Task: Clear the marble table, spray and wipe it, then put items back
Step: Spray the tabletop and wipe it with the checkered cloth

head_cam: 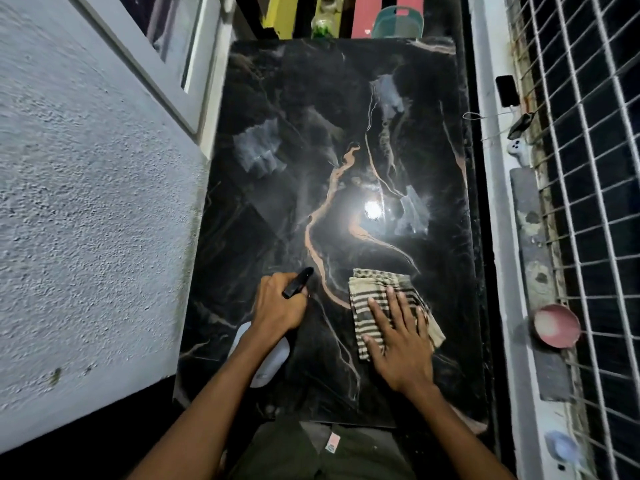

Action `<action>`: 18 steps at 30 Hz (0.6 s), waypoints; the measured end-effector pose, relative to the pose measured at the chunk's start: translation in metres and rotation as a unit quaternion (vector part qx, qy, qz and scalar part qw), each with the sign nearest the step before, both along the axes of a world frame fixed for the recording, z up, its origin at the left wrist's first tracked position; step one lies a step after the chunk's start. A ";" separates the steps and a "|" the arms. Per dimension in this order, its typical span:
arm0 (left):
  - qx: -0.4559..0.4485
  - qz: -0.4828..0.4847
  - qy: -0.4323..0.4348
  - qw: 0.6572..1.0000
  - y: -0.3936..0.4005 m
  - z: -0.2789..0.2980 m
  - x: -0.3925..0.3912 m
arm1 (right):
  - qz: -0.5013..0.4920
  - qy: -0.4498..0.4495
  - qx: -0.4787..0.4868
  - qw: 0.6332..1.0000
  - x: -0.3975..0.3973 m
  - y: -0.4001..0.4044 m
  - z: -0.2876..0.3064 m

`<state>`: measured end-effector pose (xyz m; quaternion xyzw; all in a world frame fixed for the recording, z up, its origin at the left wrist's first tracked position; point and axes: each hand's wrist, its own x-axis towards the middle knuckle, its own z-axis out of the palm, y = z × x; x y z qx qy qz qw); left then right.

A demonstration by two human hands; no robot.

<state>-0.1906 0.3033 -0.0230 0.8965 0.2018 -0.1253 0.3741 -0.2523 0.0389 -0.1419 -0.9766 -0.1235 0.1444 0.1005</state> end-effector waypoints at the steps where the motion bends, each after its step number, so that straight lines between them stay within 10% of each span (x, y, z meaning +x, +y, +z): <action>1: -0.005 0.001 -0.007 1.000 0.007 -0.001 0.003 | -0.001 0.000 -0.004 1.000 0.000 0.002 0.001; 10: -0.052 -0.070 0.023 0.996 0.046 -0.007 0.012 | -0.158 -0.006 -0.006 0.987 0.025 0.031 0.008; 18: -0.128 0.051 -0.013 0.990 0.075 -0.025 -0.023 | -0.246 -0.012 -0.064 0.967 0.070 0.108 0.001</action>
